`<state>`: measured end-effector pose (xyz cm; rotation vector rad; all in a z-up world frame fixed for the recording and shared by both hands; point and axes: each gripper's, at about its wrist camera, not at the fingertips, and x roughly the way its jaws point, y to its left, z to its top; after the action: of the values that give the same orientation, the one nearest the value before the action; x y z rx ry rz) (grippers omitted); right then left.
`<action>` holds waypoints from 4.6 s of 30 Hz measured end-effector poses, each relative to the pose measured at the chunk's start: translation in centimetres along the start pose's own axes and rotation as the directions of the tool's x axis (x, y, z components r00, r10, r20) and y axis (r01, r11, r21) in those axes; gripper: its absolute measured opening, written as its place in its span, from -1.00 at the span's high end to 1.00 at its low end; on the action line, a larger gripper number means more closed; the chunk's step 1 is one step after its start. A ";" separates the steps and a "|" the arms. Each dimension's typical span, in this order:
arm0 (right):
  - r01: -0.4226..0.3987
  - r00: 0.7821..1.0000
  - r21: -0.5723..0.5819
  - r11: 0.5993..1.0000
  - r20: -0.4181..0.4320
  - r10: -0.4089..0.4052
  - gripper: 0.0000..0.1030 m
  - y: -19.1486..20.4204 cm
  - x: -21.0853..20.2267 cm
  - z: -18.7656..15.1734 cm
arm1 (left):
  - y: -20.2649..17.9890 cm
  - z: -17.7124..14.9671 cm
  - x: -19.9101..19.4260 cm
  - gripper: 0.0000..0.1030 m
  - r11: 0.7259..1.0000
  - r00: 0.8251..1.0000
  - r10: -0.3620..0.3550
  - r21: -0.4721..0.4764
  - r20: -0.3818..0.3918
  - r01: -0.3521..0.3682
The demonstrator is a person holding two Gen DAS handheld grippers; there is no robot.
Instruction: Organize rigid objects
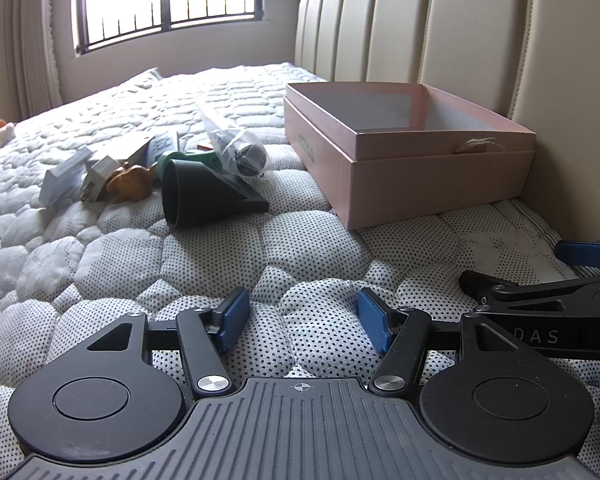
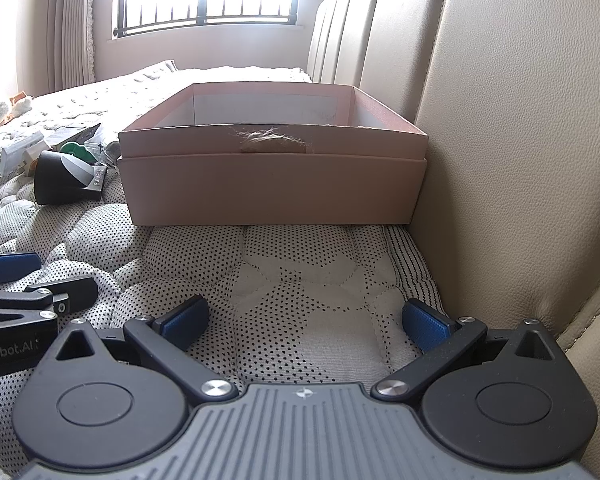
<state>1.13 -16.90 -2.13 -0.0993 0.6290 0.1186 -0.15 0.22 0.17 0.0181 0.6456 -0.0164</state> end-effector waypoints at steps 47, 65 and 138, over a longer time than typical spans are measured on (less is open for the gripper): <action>-0.132 0.988 -0.112 0.985 -0.091 0.122 -1.00 5.2 -1.6 5.2 | 25.5 11.1 9.1 -0.17 0.968 0.995 0.034 -0.245 -0.092 -0.056; -0.295 0.948 -0.253 0.921 0.040 0.315 -0.82 17.4 0.3 12.8 | 29.0 7.2 7.1 0.66 0.981 0.997 -0.036 -0.191 -0.069 0.022; -0.091 0.971 0.031 0.995 0.224 0.082 -0.57 1.5 -5.0 16.2 | 17.5 2.9 -0.9 0.56 0.976 0.991 -0.128 -0.183 -0.027 0.121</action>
<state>6.29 -13.77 13.77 -0.0180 0.4115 0.1983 1.20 17.71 3.27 -0.1986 0.6839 -0.0782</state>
